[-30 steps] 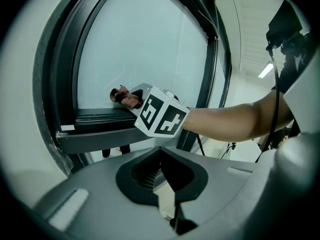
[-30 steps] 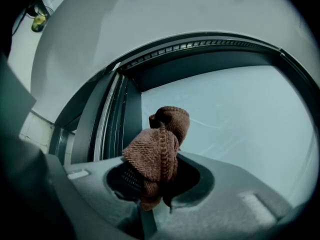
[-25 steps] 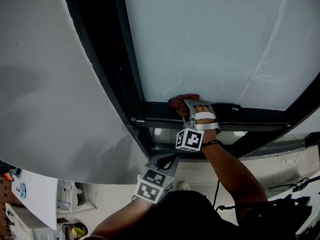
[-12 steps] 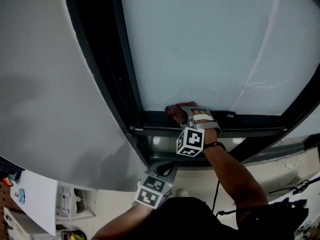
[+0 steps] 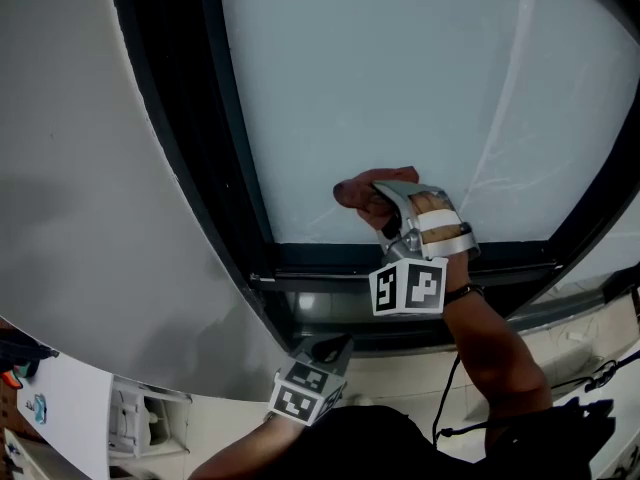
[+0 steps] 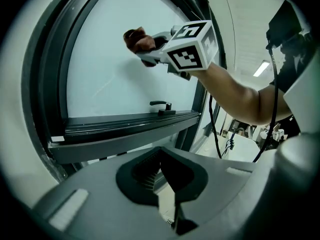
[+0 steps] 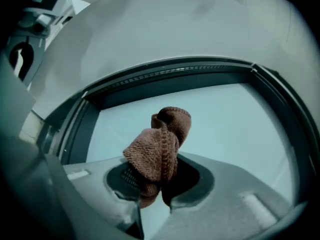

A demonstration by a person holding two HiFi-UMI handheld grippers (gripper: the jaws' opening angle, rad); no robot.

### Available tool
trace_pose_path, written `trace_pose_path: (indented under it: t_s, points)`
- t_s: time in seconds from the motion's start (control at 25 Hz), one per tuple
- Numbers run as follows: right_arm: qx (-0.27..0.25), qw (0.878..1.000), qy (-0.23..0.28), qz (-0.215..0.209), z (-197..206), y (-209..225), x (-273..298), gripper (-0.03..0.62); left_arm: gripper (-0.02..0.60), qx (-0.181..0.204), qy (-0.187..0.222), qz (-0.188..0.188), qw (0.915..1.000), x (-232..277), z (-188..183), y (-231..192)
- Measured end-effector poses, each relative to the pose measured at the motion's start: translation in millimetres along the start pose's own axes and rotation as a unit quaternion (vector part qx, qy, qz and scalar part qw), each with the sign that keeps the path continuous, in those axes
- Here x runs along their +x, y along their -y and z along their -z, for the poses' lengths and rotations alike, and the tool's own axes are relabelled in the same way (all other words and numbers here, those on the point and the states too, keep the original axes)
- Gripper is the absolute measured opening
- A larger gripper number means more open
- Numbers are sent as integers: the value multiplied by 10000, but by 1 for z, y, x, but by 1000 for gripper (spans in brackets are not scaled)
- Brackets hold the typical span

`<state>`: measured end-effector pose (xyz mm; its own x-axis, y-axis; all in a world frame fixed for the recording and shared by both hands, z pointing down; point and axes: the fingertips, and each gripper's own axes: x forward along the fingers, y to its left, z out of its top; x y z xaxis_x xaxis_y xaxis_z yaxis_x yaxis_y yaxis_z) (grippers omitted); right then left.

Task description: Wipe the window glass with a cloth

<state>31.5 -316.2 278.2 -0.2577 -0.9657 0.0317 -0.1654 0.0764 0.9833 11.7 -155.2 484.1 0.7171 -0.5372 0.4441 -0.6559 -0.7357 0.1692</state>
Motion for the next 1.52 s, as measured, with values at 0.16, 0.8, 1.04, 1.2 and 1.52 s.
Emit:
trace_pose_path:
  t_s: [0.16,0.8,1.04,1.2,1.52]
  points:
    - [-150,9976,-86,667,13,66,0,86,17,1,3,24,10000,3,-6,5]
    - [-469,9813,-283,1845,26,195,9,86,17,-15,222,-148,9996,16,-19,6]
    - [-465,9776,-348,2023,29,186,12,86,17,-85,200,-163,9996,20,-17,8]
    - [-399,9764,-322,2100,33,173,13,86,17,-132,158,-113,9997,21,-15,11]
    - [-343,9801,-383,1915,41,134,16,86,17,-87,82,-67,9999,20,-11,13]
